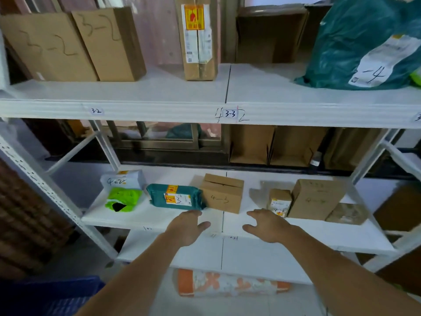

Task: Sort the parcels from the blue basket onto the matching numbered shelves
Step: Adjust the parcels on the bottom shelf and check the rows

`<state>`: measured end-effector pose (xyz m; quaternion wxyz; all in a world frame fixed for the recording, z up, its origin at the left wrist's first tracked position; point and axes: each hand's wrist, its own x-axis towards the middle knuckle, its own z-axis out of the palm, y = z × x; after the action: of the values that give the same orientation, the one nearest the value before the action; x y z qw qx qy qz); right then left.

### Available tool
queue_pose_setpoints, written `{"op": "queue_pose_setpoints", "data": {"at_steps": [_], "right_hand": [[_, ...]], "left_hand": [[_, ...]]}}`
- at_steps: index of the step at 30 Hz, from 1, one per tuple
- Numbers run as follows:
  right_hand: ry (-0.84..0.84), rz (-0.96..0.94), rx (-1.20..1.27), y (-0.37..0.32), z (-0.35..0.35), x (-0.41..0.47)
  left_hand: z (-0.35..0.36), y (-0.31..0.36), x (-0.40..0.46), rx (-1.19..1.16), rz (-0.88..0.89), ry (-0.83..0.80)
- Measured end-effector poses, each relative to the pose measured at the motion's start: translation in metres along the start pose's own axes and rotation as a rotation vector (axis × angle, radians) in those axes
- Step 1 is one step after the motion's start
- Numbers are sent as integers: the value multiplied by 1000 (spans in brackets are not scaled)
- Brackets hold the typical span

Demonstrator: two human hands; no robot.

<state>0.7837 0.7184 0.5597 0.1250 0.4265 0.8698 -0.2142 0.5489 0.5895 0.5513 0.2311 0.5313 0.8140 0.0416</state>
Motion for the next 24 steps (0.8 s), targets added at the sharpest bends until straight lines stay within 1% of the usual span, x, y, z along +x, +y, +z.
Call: {"op": "queue_pose_setpoints", "data": {"at_steps": [6, 11, 15, 18, 24], "right_hand": [[-50, 50, 43, 16, -8, 55], [-73, 111, 95, 20, -5, 101], [-45, 163, 141, 18, 1, 139], [-17, 190, 200, 16, 5, 167], [19, 206, 329, 13, 15, 200]], "left_hand": [[-6, -1, 60, 25, 16, 21], [-17, -9, 119, 39, 75, 16], [-18, -23, 184, 35, 116, 7], [-18, -31, 224, 105, 148, 21], [-5, -39, 266, 200, 222, -11]]}}
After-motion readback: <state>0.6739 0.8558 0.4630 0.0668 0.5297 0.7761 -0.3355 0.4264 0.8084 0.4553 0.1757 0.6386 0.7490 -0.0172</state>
